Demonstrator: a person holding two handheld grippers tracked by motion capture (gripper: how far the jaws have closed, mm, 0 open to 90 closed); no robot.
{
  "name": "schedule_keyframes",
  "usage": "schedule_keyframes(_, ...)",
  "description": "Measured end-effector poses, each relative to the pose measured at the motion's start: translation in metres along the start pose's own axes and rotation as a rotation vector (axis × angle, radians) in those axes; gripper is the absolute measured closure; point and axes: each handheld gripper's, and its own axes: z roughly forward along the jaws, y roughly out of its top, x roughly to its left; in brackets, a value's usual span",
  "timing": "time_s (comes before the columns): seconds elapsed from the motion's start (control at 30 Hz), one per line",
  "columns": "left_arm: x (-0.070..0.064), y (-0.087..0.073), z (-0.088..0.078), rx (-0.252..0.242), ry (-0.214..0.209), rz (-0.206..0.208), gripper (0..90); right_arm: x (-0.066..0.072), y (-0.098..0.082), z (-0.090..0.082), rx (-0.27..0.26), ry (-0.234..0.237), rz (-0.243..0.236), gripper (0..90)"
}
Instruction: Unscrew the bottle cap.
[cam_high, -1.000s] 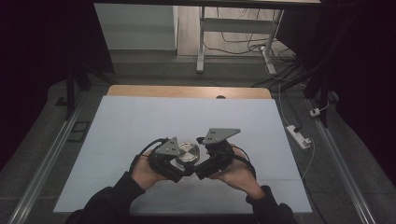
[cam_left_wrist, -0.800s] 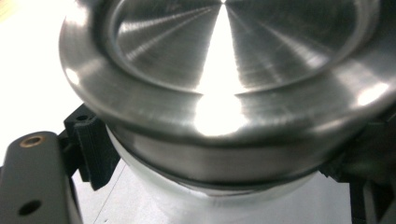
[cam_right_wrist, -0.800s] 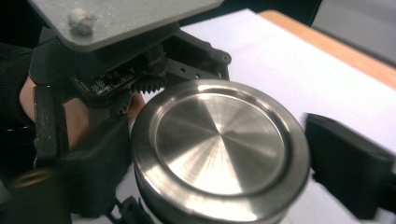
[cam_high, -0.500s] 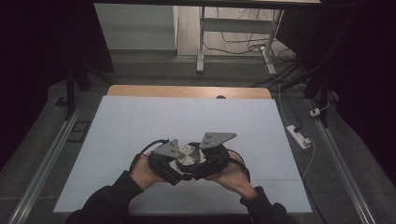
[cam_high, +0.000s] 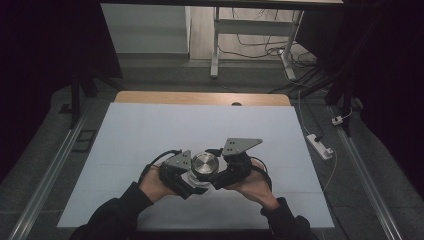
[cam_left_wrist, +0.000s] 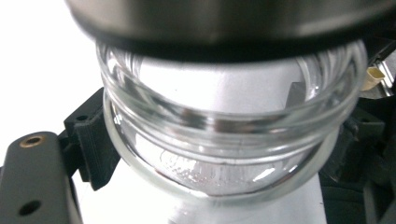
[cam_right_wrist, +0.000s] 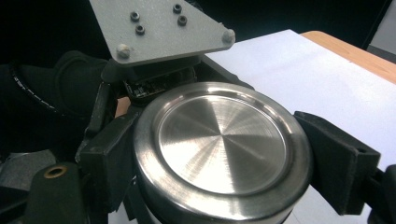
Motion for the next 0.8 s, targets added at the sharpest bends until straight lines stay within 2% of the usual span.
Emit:
schedule_keyframes(0.37,0.009,-0.006,-0.006,-0.005,0.072,-0.049,15.5,0.003,0.003,-0.007,-0.011,-0.045,-0.009,18.1)
schedule_keyframes(0.8,0.019,-0.012,-0.009,-0.007,0.138,-0.097,15.5,0.01,-0.003,-0.006,-0.002,-0.044,-0.024,18.1)
